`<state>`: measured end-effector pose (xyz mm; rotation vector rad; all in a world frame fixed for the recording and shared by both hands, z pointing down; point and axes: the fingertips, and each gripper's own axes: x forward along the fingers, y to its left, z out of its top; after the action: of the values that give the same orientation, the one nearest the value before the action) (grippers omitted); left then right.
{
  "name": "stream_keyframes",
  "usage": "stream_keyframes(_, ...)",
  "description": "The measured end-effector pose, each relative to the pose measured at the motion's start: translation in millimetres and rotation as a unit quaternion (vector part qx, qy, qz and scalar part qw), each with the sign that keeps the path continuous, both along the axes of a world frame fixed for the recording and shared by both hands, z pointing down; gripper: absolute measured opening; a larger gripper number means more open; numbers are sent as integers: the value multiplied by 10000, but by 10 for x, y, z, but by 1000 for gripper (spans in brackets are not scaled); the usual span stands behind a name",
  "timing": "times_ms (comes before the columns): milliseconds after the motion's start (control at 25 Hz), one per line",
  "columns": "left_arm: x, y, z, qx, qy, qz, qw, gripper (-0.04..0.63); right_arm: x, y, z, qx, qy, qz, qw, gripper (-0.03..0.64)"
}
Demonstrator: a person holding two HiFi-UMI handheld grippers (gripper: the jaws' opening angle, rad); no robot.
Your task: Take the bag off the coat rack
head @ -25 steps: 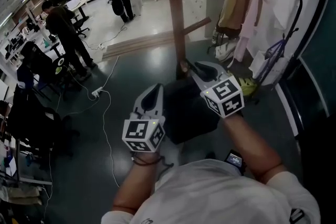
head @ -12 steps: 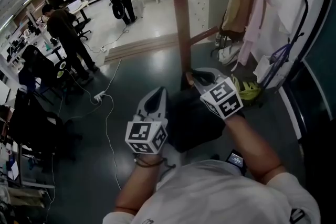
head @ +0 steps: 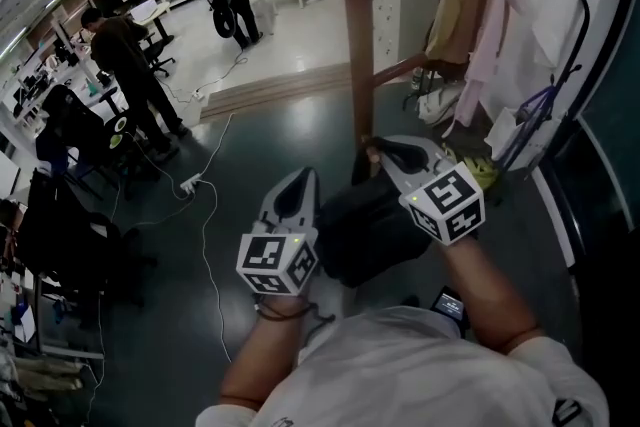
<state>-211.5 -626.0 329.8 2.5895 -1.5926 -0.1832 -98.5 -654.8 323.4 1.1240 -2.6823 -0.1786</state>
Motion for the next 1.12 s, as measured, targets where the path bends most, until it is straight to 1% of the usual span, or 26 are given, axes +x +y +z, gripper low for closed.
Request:
stream_keyframes(160,-69,108,-93,106,37,-4,9999,6,51,184,-154,163,-218,50,9996,28)
stream_keyframes(320,-154,171,-69,83,50,-42,9999,6,82,404,-282,281,-634,133,9975,28)
stream_keyframes(560,-186,296,20,-11,116,-35,9999,6,200,597,-127,-22,-1397,258,9899,28)
stream_keyframes(640,-184,331,62,-46,122,-10,9999,6,213,628,-23,-183,-1579,255,9870,28)
stream_keyframes(720,-179,358,130,-79,76,-2,9999,6,202,667,77,-241,-1707,241,9847,28)
stream_keyframes(800,-157,371,236,-135,-18,-25,9999,6,201,700,183,-236,-1757,287,9837,28)
stream_keyframes(960,-65,396,483,-234,-142,-88,9996,6,177,731,462,-339,-1693,341,9844,28)
stream_keyframes(1120,10,416,679,-193,-305,-235,9991,6,137,728,733,-381,-1549,362,9865,28)
